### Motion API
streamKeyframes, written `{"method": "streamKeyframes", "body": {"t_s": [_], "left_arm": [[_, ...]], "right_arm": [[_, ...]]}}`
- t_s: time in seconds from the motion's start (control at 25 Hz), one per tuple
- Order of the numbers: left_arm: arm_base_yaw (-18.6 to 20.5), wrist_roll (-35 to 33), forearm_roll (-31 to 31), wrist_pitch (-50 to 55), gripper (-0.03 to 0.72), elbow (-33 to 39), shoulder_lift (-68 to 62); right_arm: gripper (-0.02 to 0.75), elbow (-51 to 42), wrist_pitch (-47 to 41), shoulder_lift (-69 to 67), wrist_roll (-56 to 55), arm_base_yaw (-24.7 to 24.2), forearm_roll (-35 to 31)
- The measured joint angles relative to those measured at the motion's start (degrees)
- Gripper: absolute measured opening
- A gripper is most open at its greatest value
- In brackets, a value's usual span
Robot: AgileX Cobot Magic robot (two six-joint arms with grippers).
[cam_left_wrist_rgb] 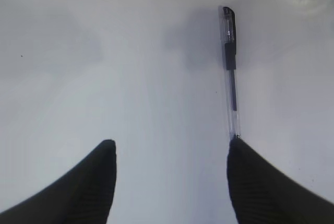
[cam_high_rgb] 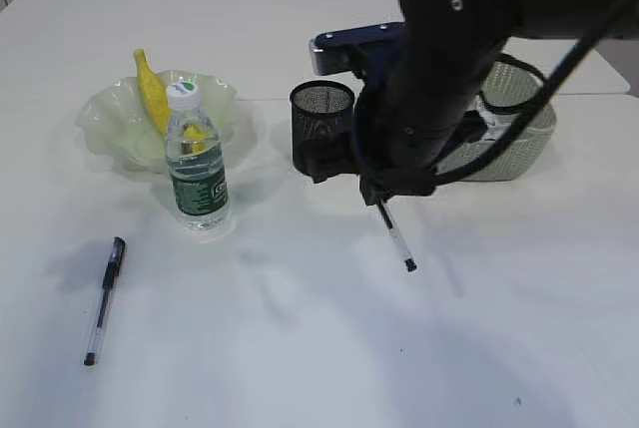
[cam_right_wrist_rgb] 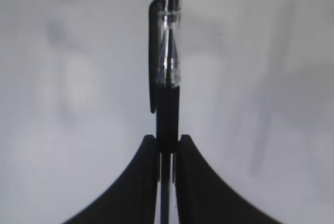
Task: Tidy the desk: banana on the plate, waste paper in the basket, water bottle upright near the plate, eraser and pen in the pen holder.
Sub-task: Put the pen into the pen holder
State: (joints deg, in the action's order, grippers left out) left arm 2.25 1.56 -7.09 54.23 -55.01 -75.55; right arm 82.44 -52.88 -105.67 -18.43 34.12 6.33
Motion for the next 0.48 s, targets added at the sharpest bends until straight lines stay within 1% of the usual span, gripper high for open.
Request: {"method": "streamKeyframes", "body": {"t_s": [0.12, 0.28, 0.36, 0.48], "left_arm": [[0.0, 0.0, 0.0, 0.1, 0.467, 0.0, 0.0], [0.0, 0.0, 0.0, 0.2, 0.467, 0.0, 0.0], [0.0, 0.0, -0.1, 0.2, 0.467, 0.0, 0.0], [0.0, 0.0, -0.1, 0.2, 0.467, 0.0, 0.0]], "right_arm": [[0.050, -4.7, 3.2, 4.8, 1.0, -1.8, 1.2], [0.050, -6.7, 7.2, 8.5, 4.9, -7.2, 1.0], [0.050, -6.7, 10.0, 9.2, 9.5, -10.5, -1.0], [0.050, -6.8, 14.4, 9.2, 16.9, -14.2, -6.0]]}}
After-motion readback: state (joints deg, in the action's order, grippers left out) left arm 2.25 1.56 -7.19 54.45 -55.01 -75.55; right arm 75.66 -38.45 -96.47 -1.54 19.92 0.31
